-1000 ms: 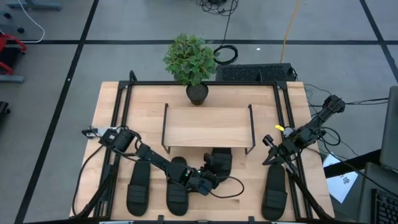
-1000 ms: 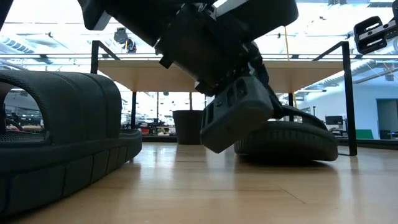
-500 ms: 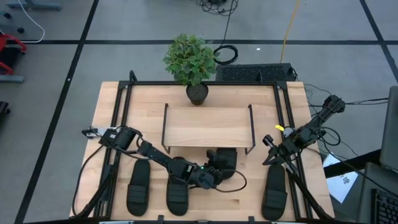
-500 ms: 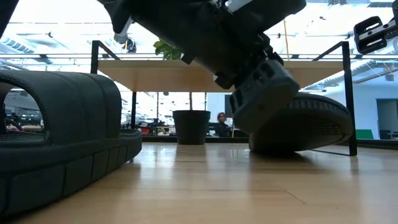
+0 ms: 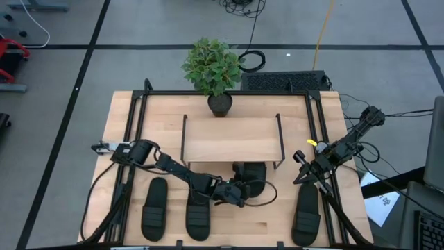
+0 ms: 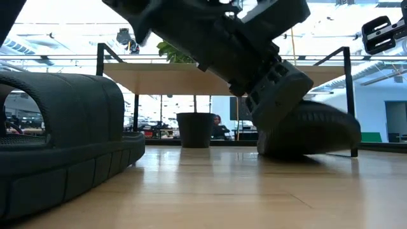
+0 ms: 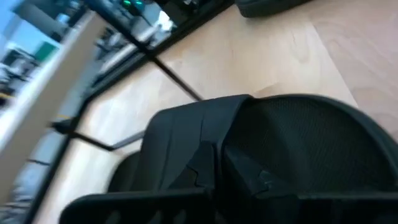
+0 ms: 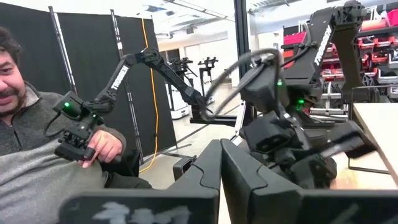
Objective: Pick and place slides into the shelf
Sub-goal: Put the black slides under the shelf, then adjust the shelf
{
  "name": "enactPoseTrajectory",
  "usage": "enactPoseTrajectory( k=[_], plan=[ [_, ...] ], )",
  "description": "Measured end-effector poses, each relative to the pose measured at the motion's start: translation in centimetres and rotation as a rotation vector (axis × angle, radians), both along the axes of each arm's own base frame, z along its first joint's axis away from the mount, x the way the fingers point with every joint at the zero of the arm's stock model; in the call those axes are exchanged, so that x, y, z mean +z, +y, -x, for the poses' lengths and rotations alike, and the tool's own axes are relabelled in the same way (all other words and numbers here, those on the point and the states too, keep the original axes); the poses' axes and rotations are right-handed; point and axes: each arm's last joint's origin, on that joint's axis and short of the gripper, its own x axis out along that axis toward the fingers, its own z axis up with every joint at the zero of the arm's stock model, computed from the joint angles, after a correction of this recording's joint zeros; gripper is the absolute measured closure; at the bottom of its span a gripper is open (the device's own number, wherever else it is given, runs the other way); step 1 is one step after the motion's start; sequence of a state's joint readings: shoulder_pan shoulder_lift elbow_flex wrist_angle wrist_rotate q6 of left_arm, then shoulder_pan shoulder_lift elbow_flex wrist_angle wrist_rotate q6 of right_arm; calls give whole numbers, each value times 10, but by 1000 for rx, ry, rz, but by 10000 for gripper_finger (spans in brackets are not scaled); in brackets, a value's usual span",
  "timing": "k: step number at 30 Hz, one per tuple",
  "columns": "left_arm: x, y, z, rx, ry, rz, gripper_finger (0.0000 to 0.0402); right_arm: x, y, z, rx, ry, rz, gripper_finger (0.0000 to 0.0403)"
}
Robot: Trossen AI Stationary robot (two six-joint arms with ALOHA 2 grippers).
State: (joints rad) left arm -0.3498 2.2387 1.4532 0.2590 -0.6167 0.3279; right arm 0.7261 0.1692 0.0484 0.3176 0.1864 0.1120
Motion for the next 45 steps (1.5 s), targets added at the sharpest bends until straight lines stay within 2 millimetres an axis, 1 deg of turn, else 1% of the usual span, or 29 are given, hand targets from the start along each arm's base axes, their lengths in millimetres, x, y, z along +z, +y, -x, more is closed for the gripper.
enactPoseTrajectory(
  k=[3,6,13,17,21,24,27,30,34,37,39,40,42,45],
  plan=[
    [-1,2,-2,-41,7,45,377,0,0,0,0,0,0,403],
    [-1,0,-1,-60,12,61,352,0,0,0,0,0,0,403],
    [-1,-15,4,-114,23,22,275,0,0,0,0,0,0,403],
    [0,-21,7,-88,9,-12,233,0,0,0,0,1,1,403],
    [4,-29,10,-33,-27,-115,203,-1,0,0,3,12,8,403],
    [13,-43,17,-13,-41,-257,189,-4,1,-1,7,48,10,403],
    [35,-61,29,-26,-52,-348,181,-6,2,-2,7,62,12,403],
    [63,-75,43,-17,-98,-364,179,-4,2,-3,8,48,6,403],
    [98,-86,70,54,-103,-383,179,-5,3,-3,4,46,39,402],
    [112,-83,93,106,-86,-370,178,-5,2,-3,-34,32,61,392],
    [117,-76,108,143,-79,-355,178,-7,1,-4,-83,30,110,373],
    [120,-73,115,155,-84,-337,178,-11,0,-5,-125,66,160,362],
    [123,-64,129,178,-102,-305,178,3,-4,-4,-218,98,207,335],
    [122,-51,149,197,-127,-256,178,25,-12,-2,-369,154,227,297]
  ],
)
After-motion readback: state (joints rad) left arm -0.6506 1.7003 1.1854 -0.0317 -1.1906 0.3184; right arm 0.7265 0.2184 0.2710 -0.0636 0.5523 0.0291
